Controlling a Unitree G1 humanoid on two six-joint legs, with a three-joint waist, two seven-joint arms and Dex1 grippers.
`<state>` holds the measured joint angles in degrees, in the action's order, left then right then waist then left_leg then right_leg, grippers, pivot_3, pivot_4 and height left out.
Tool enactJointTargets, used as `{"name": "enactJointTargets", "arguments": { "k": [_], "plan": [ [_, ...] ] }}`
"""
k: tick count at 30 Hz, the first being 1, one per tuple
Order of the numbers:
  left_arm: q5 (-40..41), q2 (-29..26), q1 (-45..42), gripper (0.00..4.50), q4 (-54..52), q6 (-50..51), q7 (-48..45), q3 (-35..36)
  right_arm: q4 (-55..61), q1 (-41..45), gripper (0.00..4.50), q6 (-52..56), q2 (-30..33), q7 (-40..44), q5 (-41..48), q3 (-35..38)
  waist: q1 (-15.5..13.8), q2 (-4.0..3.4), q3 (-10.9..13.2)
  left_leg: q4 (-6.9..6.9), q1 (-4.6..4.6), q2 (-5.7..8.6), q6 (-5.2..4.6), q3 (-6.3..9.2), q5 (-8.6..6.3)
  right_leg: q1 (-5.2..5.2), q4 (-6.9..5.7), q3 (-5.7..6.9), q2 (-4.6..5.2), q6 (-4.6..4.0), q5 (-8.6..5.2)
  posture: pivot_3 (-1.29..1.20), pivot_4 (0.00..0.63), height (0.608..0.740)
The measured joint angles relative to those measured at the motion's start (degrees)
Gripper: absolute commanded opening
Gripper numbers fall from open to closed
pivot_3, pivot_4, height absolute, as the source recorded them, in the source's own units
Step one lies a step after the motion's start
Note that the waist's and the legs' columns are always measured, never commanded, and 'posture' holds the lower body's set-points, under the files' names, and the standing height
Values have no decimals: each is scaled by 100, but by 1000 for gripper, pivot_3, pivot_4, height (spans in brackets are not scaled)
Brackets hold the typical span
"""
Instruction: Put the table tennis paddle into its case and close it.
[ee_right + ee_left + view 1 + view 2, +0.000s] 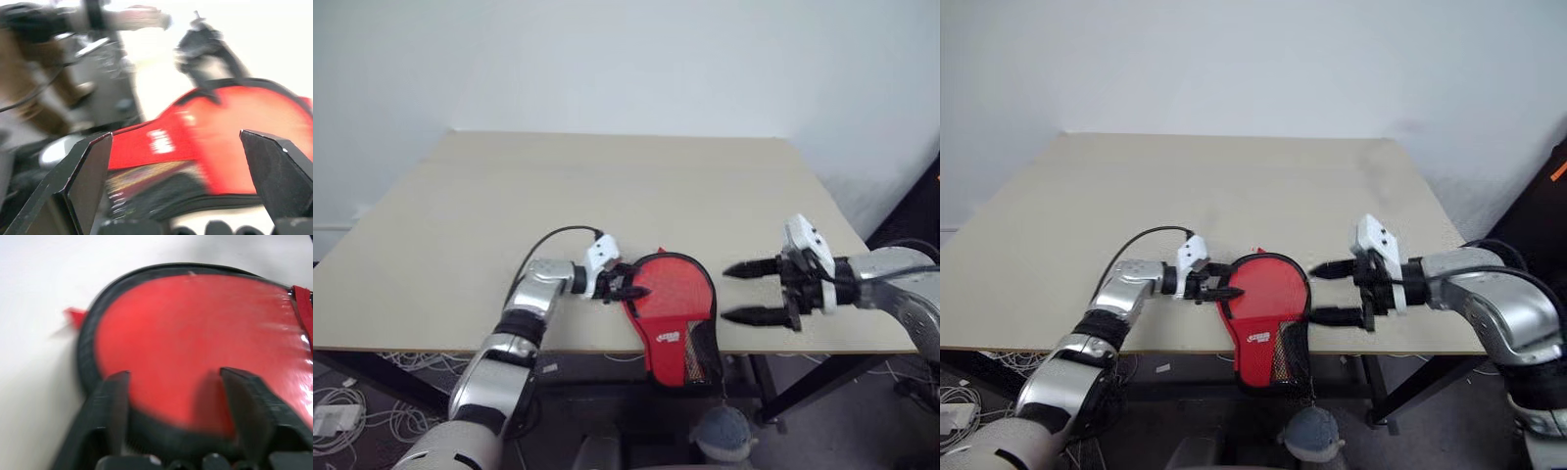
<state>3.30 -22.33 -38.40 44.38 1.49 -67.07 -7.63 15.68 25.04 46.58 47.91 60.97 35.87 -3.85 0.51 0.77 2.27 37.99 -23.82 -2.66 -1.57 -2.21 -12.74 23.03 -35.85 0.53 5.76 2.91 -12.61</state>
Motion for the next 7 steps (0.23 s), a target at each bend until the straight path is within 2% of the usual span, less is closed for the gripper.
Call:
{"name": "enactJointTargets", "arguments": {
  "k": [1,2,7],
  "plan": [
    [5,-175,90,4345,-184,99,33,47,-148,65,4500,-5,-105,-149,-70,-5,1,0,0,0,-3,0,0,0,0,5,-1,0,0,4,4,0,0,740],
    [27,-386,255,4490,-462,252,115,178,-297,117,4500,-14,-248,-328,-158,1,3,-1,0,-2,-5,0,0,-2,0,8,-1,-1,0,5,12,0,0,740],
    [317,-868,1034,4490,-1369,871,557,751,-624,94,4500,-38,-842,-920,-427,-3,0,-6,0,-4,-13,1,0,-3,0,15,1,-1,2,-2,18,0,0,740]
  ]
}}
